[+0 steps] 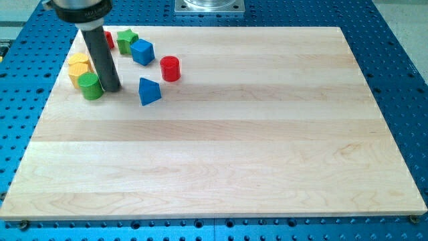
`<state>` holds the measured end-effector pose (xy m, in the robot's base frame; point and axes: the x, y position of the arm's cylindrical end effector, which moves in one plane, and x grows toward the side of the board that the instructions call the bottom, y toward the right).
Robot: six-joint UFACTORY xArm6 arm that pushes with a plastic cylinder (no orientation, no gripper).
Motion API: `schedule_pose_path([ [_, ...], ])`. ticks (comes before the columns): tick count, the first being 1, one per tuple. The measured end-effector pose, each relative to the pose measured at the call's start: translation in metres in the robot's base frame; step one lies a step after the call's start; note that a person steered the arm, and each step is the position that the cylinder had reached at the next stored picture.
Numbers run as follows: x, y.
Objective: Push the blue triangle horizontal to the green circle
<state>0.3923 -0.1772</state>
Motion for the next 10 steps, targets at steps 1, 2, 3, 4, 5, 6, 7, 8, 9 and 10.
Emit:
schedule_pose_path([
  [1, 0.026, 0.095],
  [2, 0.026, 0.179],
  [3, 0.001, 0.099],
  [4, -0.014, 0.117],
  [5, -0.015, 0.191],
  [6, -0.025, 0.23],
  [7, -0.048, 0.178],
  [8, -0.051, 0.245],
  [9, -0.031, 0.33],
  [10, -0.016, 0.381],
])
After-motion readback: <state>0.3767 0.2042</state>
